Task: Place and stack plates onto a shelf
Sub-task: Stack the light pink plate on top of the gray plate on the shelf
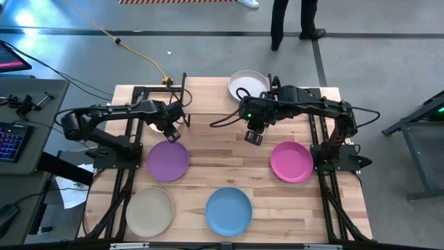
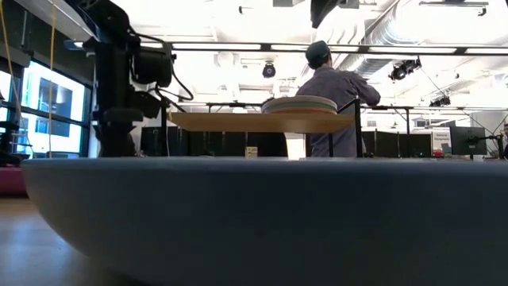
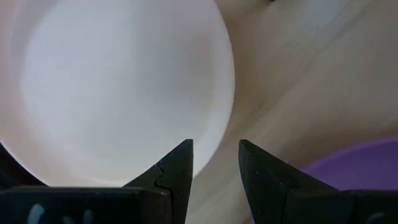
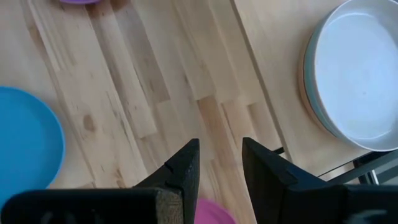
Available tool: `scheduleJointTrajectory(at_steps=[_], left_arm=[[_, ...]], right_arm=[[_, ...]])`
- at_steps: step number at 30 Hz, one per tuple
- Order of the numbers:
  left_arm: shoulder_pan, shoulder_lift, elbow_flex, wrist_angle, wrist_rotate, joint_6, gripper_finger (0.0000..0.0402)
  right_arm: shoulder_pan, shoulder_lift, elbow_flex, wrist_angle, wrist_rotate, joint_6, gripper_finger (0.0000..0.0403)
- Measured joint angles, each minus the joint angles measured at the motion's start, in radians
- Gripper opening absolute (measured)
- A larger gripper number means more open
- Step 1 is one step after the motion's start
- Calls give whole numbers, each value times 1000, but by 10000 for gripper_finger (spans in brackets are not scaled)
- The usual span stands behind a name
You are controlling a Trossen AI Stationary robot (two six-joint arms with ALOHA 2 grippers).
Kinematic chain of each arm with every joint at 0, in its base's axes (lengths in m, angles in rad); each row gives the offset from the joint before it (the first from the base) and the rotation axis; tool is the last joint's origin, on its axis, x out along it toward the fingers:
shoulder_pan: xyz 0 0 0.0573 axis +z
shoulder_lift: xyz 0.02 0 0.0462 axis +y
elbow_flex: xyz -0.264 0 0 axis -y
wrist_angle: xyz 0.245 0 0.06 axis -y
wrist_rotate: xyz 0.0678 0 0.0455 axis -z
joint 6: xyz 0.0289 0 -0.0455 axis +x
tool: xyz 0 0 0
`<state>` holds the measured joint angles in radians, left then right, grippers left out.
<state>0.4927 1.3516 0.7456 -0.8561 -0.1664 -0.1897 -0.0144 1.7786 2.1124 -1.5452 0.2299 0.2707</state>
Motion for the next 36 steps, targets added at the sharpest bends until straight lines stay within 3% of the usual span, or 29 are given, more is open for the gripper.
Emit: scheduleJointTrajectory(at_steps=[23, 36], left_arm=[[-2, 31, -26, 40, 27, 116, 120], [-29, -66, -26, -20, 32, 2, 120]], right_arm=[[4, 0, 0, 0, 6, 17, 100], [4, 0, 0, 0, 6, 17, 100]])
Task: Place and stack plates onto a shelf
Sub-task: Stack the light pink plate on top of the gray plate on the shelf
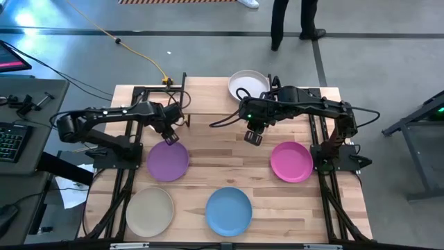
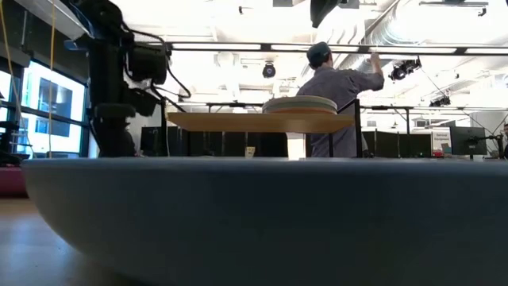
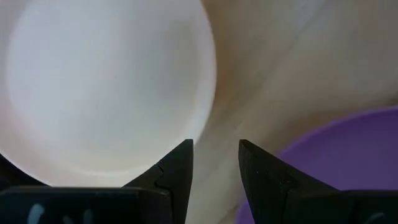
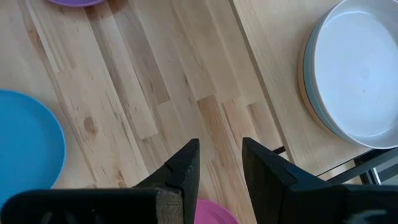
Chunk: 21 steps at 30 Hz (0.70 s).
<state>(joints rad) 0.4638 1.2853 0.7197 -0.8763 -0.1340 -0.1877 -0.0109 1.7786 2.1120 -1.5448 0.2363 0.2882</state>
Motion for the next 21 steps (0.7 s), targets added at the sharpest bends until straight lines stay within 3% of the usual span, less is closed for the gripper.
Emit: scheduleJointTrajectory(at_steps=[4, 9, 16, 21], left_arm=[[-15, -56, -1, -36, 1, -52, 120], [-14, -103, -3, -67, 14, -223, 120], [-14, -118, -3, -139, 28, -505, 120], [-14, -118, -3, -181, 23, -584, 120]], right_arm=[[0, 0, 0, 0, 0, 10, 100], [0, 0, 0, 0, 0, 25, 100], [0, 0, 0, 12, 1, 20, 100], [-1, 0, 0, 41, 1, -35, 100]])
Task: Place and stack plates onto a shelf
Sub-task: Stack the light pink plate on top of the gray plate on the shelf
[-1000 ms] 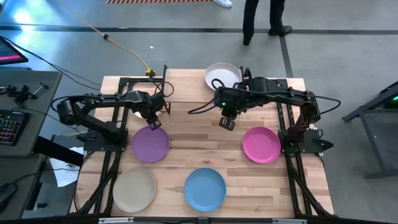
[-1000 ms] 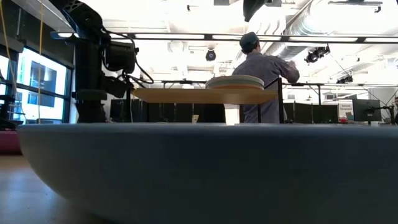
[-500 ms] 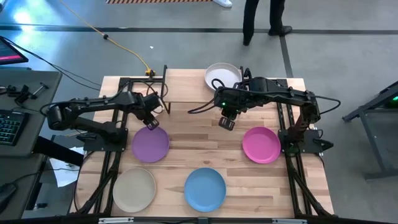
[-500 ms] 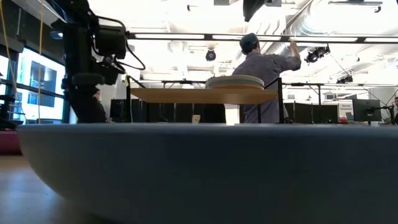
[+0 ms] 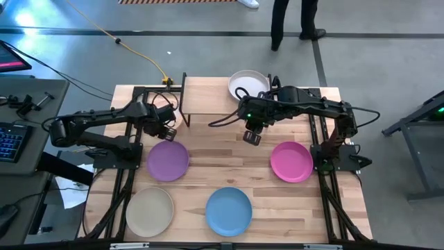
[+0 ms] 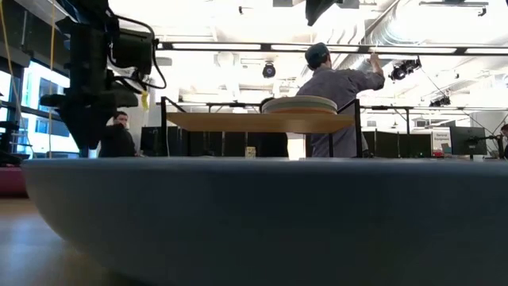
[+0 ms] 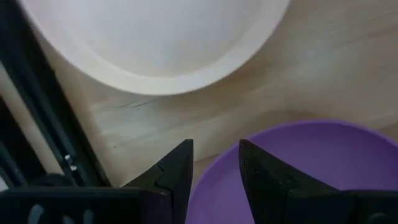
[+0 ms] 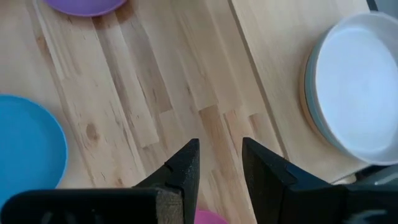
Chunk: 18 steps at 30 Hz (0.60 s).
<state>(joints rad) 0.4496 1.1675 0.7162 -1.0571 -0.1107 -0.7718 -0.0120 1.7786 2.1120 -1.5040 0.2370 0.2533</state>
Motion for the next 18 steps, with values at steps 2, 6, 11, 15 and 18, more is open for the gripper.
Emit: scheduleJointTrajectory(at_steps=[2, 6, 11, 15, 18], left_arm=[[0, 0, 0, -1, -3, -37, 120], [0, -10, 0, -1, -22, -155, 120], [16, -10, 0, -3, -52, -302, 120], [22, -3, 0, -21, -73, -417, 120], [28, 5, -7, -28, -141, -524, 120]], right_arm=[[-1, 0, 0, 8, 0, -32, 100], [-1, 0, 0, 9, 0, -106, 100], [-5, 0, 0, 10, 0, -174, 100], [-18, 0, 0, 12, 0, -227, 100], [-29, 0, 0, 13, 0, -272, 100]])
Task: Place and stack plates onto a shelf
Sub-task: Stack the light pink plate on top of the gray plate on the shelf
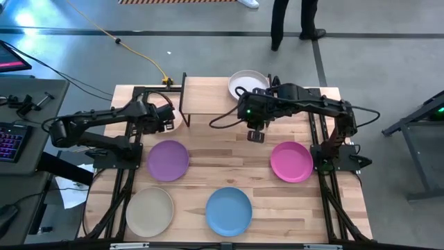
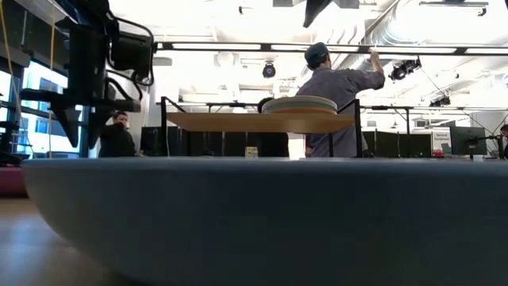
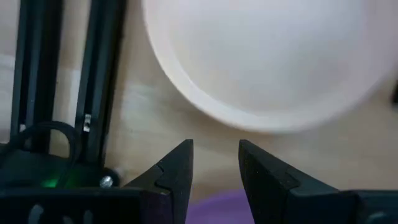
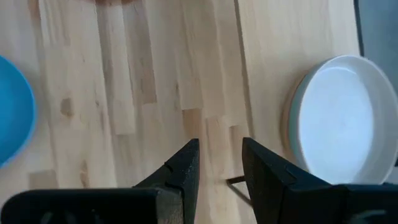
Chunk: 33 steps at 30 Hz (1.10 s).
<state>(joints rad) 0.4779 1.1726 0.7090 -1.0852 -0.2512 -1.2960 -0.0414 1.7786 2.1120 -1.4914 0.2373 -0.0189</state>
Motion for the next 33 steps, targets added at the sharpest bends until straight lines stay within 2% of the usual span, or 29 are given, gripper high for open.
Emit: scheduleJointTrajectory(at_steps=[3, 9, 14, 26, 33], left_arm=[[7, 1, -44, 15, -20, -111, 120], [7, 1, -93, 39, 7, -267, 120], [10, 1, -82, 111, -1, -259, 120], [115, 9, -89, 119, -28, -263, 106], [137, 51, -89, 118, -1, -247, 101]], right_arm=[[-10, 0, 0, 0, 1, -58, 100], [-24, 0, 0, 10, 0, -149, 100], [-32, 0, 0, 33, -5, -191, 100], [-37, 0, 0, 38, -51, -192, 100], [-37, 0, 0, 37, -51, -185, 100]])
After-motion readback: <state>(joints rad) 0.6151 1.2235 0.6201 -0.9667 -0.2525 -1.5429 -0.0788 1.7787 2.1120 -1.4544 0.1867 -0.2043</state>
